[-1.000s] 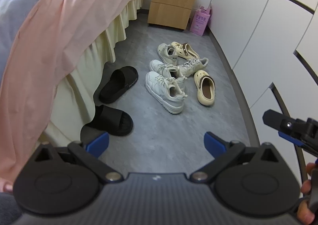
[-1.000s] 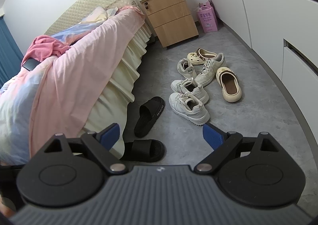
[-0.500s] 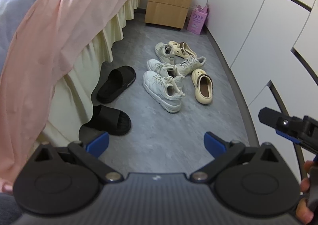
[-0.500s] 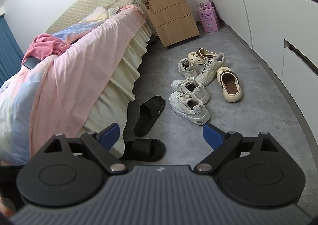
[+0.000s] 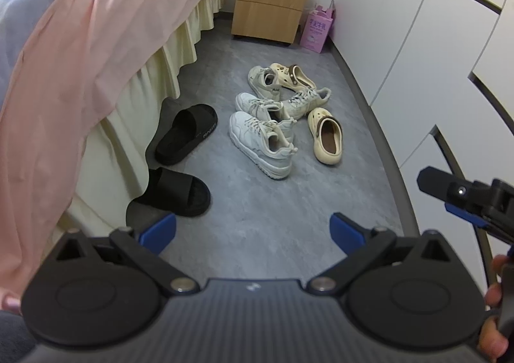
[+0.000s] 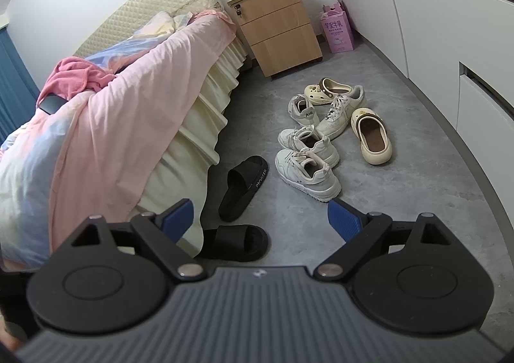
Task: Organize scattered shoes
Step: 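Move the left tool toward the black slide sandal beside the bed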
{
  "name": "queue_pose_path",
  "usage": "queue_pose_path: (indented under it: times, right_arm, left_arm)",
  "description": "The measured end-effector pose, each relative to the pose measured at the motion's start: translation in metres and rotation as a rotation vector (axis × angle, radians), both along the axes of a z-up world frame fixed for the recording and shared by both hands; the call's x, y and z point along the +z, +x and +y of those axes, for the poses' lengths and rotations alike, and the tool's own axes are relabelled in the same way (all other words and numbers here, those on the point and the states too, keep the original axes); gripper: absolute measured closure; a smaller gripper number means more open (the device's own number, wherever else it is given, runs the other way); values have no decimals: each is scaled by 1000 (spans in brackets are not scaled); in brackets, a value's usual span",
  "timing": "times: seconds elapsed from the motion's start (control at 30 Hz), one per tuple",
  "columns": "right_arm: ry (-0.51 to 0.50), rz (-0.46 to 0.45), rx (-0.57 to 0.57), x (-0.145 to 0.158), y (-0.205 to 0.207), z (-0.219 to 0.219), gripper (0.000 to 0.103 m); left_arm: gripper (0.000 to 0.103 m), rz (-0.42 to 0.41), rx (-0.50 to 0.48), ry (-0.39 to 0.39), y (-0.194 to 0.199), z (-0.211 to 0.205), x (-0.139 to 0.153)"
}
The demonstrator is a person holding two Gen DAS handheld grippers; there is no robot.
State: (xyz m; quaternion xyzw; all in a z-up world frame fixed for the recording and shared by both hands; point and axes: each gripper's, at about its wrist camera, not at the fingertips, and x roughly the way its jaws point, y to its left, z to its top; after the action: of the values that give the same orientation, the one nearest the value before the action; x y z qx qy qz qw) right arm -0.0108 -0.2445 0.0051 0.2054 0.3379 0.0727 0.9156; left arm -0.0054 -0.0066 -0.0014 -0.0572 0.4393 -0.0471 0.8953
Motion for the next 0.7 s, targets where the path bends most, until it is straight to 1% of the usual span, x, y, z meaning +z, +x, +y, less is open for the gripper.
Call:
queue_pose_path:
  times: [0.33,0.7]
  right_arm:
    - [3,3,-5,0,2,-1,11]
    - [15,-6,0,2,0,-18,11]
  left_arm:
    - [0,-6,-7,0,-3,0,-1]
    - [0,-12,-12,6,-5,-4,-1]
